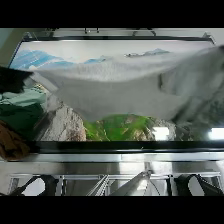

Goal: Fold the shirts.

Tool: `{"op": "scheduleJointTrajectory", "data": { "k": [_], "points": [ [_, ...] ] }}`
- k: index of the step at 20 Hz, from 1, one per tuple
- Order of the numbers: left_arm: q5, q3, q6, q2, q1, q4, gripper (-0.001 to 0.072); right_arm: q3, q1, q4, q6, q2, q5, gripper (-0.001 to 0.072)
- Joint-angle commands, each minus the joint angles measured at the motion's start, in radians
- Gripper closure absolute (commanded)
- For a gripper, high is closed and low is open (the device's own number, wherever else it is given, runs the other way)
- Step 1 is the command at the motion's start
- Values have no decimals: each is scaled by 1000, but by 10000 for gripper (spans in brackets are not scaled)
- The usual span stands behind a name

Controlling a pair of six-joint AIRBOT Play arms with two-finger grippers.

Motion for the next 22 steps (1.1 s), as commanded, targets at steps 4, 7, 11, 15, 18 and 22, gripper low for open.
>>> {"op": "scheduleJointTrajectory", "data": {
  "k": [4,7,11,15,18,22],
  "points": [
    [37,284,-171,157,92,51,687,172,-3,-183,29,114,-133,696],
    [64,228,-176,127,34,224,687,157,-1,-182,47,38,-52,696],
    [137,129,-102,-53,-79,283,687,38,79,-216,17,-111,-85,696],
    [206,223,-46,-394,-186,392,688,-60,201,-263,-33,-388,-219,695],
    [211,417,-63,-717,-240,407,699,-59,255,-235,-65,-628,-322,695],
    [228,734,-163,-1062,-273,426,700,-9,263,-100,-139,-891,-389,696]
  ]
}}
